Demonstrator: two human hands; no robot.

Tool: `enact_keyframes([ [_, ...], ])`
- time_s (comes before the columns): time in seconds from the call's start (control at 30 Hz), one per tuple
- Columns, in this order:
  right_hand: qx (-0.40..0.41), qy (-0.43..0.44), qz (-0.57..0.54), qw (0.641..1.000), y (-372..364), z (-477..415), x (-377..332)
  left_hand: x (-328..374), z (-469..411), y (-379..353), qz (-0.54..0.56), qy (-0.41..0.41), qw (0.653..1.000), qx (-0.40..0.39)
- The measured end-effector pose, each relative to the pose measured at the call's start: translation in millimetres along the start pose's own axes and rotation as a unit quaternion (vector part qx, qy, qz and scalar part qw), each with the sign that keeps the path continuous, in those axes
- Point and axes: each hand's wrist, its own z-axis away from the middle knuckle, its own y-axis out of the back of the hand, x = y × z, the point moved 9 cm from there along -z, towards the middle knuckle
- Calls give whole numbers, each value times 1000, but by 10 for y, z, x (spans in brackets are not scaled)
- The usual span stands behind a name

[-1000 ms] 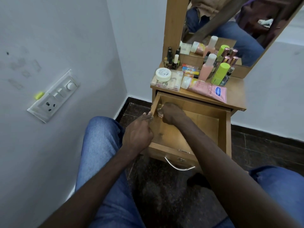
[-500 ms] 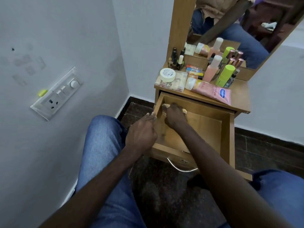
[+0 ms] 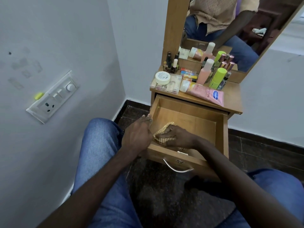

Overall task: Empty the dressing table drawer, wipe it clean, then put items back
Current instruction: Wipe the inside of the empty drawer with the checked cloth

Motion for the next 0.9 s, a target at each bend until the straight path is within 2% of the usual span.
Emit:
enact_keyframes([
  [0.07, -29, 0, -25, 999, -108, 34, -32, -16, 0, -4, -2, 7, 1000, 2],
  [0.17, -107, 11, 4, 994, -56, 205, 9, -44, -2, -9, 2, 15, 1000, 6],
  [0.23, -126, -46, -3, 991, 115, 295, 209, -51, -7, -6, 2, 15, 1000, 8],
  [0.27, -114, -74, -2, 991, 213, 314, 312, -53, -9, -7, 3, 14, 1000, 8],
  [0.33, -40, -96, 3, 995, 415, 279, 434, -54, -16, -20, 6, 12, 1000, 6],
  [0.4, 52, -67, -27, 996, 538, 213, 401, -57, -33, -34, 7, 10, 1000, 2],
  [0.47, 86, -27, -39, 995, 494, 129, 253, -67, -34, -42, 8, 14, 1000, -1],
  [0.57, 16, 22, -16, 1000, 200, -41, -79, -68, -27, -44, 8, 15, 1000, -3],
  [0.63, -65, 28, 8, 997, 11, -106, -180, -62, -24, -49, 8, 16, 1000, -3],
  [0.7, -95, 15, 30, 995, 26, -124, -167, -61, -23, -53, 6, 15, 1000, -2],
  [0.73, -74, 4, 39, 996, 114, -132, -124, -66, -24, -54, 6, 15, 1000, -1],
  [0.8, 25, -24, 76, 996, 383, -114, 22, -84, -24, -54, 11, 16, 1000, 1],
  [0.9, 139, -158, 113, 971, 624, 99, 457, -81, -22, -54, 14, 16, 1000, 6],
])
